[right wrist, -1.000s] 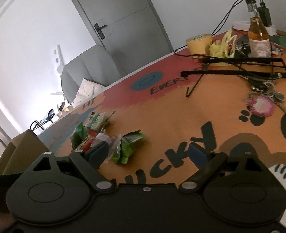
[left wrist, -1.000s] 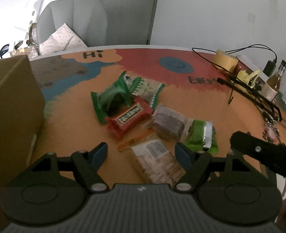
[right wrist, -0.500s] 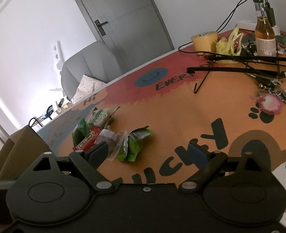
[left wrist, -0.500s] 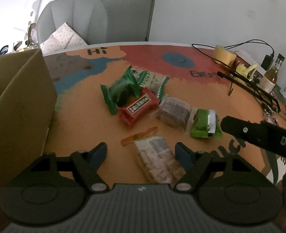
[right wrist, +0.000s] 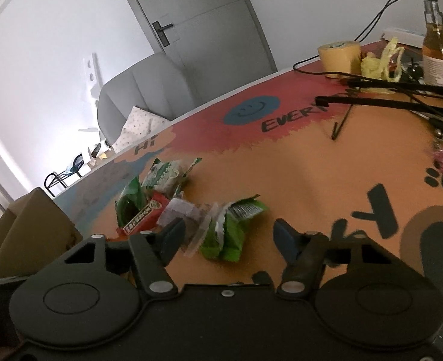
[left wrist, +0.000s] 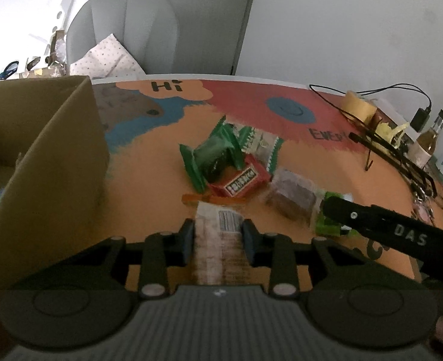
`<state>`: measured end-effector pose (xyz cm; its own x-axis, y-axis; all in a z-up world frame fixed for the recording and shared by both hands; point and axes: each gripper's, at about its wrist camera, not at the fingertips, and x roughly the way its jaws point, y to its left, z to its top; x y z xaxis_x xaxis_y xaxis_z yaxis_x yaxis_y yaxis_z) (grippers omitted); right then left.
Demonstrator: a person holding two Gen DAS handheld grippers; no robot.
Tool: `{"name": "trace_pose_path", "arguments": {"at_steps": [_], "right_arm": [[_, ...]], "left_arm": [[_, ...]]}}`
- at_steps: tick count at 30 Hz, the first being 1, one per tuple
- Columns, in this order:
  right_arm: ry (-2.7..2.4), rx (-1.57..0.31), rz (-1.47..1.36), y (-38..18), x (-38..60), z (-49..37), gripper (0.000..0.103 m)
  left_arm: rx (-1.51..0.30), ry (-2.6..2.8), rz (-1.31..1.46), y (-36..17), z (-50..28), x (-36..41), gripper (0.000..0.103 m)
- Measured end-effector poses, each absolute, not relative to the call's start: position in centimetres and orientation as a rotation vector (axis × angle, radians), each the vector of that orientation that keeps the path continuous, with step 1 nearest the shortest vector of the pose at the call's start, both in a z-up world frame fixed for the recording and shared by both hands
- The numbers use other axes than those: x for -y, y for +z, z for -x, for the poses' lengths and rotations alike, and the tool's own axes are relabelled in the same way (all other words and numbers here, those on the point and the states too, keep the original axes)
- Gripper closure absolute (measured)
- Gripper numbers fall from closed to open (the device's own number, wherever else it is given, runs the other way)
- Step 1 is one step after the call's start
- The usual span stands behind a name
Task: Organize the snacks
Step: 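Grasp the clear cake packet with the left gripper while the right gripper grasps the green packet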
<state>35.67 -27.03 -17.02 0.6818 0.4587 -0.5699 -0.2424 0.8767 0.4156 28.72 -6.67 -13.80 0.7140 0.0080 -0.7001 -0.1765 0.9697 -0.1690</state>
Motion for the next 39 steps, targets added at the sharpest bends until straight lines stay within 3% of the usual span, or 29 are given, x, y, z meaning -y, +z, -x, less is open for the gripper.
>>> {"name": "trace_pose_path", "arguments": {"at_steps": [3, 7, 8, 12, 15, 17, 18, 19, 39], "right_arm": [[0.391, -0.716, -0.324, -17.1, 26.6, -36.0, 0.043], [0.378, -0.721, -0.309, -17.2, 26.3, -36.1, 0.074], [0.370, -0.722, -0.315, -17.2, 26.5, -36.0, 0.077], [0.351, -0.714, -0.318, -17.2, 27.2, -35.2, 0.079], [0.349, -0.707, -0.324, -17.1, 27.8, -34.5, 0.079], [0.350, -0.701, -0.330, -17.0, 28.2, -34.0, 0.080], [0.351, -0.698, -0.334, -16.9, 28.3, -33.7, 0.080], [0.352, -0.694, -0.337, -16.8, 28.4, -33.6, 0.080], [0.411, -0.607, -0.354, -12.8, 27.5, -30.9, 0.081]], "left_arm": [[-0.769, 0.099, 0.235, -13.8, -28.8, 6.5, 0.070], [-0.788, 0.099, 0.224, -14.1, -28.9, 6.5, 0.068], [-0.785, 0.099, 0.215, -14.1, -28.9, 6.6, 0.067], [-0.791, 0.097, 0.178, -14.2, -28.3, 7.4, 0.056], [-0.793, 0.100, 0.156, -14.2, -27.7, 7.9, 0.056], [-0.792, 0.100, 0.147, -14.3, -27.5, 8.0, 0.058], [-0.790, 0.106, 0.143, -14.3, -27.4, 8.0, 0.067], [-0.791, 0.107, 0.146, -14.2, -27.4, 7.9, 0.069], [-0.630, 0.080, 0.190, -8.6, -24.6, 6.7, 0.069]]}}
